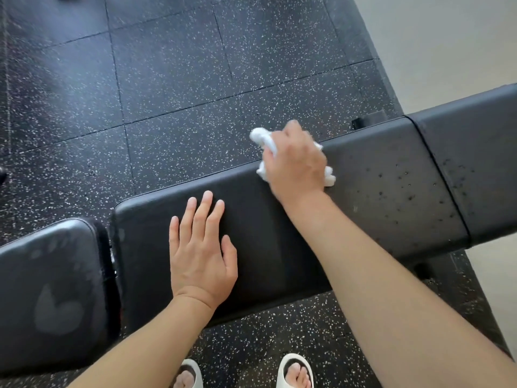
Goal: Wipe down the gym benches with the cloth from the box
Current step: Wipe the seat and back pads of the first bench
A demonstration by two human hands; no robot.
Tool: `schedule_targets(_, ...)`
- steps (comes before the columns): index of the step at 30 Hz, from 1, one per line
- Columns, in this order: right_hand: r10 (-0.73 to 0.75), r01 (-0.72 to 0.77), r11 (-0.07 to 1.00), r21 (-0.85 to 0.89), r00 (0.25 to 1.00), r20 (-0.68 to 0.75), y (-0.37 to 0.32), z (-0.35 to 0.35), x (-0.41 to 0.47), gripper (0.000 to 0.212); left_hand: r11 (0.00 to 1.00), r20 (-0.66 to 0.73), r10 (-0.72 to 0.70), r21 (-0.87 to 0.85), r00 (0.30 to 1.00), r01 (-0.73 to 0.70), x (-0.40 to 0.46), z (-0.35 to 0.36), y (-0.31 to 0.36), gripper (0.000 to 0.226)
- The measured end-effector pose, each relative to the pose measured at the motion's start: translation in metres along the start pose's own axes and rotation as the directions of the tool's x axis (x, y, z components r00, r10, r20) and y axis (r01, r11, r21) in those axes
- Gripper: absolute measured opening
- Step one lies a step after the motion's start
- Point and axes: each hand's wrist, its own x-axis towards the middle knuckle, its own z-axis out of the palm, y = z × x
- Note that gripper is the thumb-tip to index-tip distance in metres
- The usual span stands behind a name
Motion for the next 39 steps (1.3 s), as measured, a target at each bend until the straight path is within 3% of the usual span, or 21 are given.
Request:
schedule_targets(4, -0.277, 0.267, 0.957, 0.113, 0.957, 0.081, -0.063, 0.016, -0.032, 0.013, 1.000, 0.024, -0.020, -0.007, 1.000, 0.020, 0.001, 0.000, 0.000, 0.063)
schedule_targets(7, -0.377, 0.367, 0.921, 0.129, 0.924, 0.060, -0.035, 0.003, -0.029, 0.013, 1.000, 0.004, -0.013, -0.006, 1.000, 0.013, 0.000, -0.002, 0.000, 0.063)
schedule_targets(10, -0.279, 0.281, 0.959, 0.047, 0.959, -0.040, 0.024, -0.016, -0.019, 0.030, 1.000, -0.007, -0.003, 0.011, 1.000, 0.003, 0.000, 0.000, 0.000, 0.063)
schedule_targets(13, -0.079, 0.084, 0.994, 0.066, 0.994, -0.079, 0.052, -0.025, -0.018, 0.016, 1.000, -0.009, -0.006, 0.001, 1.000, 0.006, -0.001, 0.000, -0.001, 0.062)
schedule_targets(16, 0.028, -0.023, 0.998, 0.057, 0.997, -0.074, 0.032, -0.015, -0.025, 0.020, 1.000, -0.012, -0.006, -0.022, 1.000, 0.005, 0.000, -0.001, 0.001, 0.062)
schedule_targets(19, -0.044, 0.046, 0.998, 0.038, 0.997, -0.060, -0.012, 0.000, -0.047, 0.020, 1.000, -0.009, -0.005, -0.030, 1.000, 0.004, 0.000, -0.001, -0.002, 0.062)
schedule_targets(23, -0.168, 0.184, 0.965, 0.184, 0.981, -0.099, -0.054, 0.012, -0.084, 0.013, 0.999, 0.003, -0.019, -0.051, 1.000, 0.019, 0.000, 0.001, 0.001, 0.062)
schedule_targets(26, -0.276, 0.282, 0.939, 0.197, 0.959, -0.060, -0.035, 0.004, -0.103, 0.017, 0.997, 0.018, -0.029, -0.070, 0.999, 0.030, 0.000, -0.002, 0.000, 0.062)
schedule_targets(28, -0.312, 0.321, 0.941, 0.110, 0.946, -0.089, 0.001, -0.012, -0.115, 0.022, 0.997, 0.018, -0.018, -0.072, 1.000, 0.019, -0.001, -0.004, 0.001, 0.062)
schedule_targets(32, -0.061, 0.067, 0.997, 0.040, 0.988, -0.141, 0.074, -0.044, -0.142, 0.030, 0.997, 0.004, -0.008, -0.072, 1.000, 0.008, -0.002, -0.005, -0.001, 0.062)
schedule_targets(35, 0.187, -0.193, 0.981, -0.022, 0.969, -0.158, 0.066, -0.044, -0.156, 0.034, 0.996, 0.020, 0.002, -0.093, 1.000, -0.001, -0.001, -0.005, 0.000, 0.062)
schedule_targets(37, 0.245, -0.249, 0.968, -0.009, 0.959, -0.145, 0.031, -0.033, -0.161, 0.034, 0.995, 0.036, -0.004, -0.096, 0.999, 0.007, -0.002, -0.010, 0.001, 0.062)
schedule_targets(39, 0.195, -0.195, 0.981, 0.019, 0.972, -0.129, -0.017, -0.019, -0.167, 0.029, 0.994, 0.064, -0.001, -0.109, 0.998, 0.008, -0.001, -0.013, 0.001, 0.061)
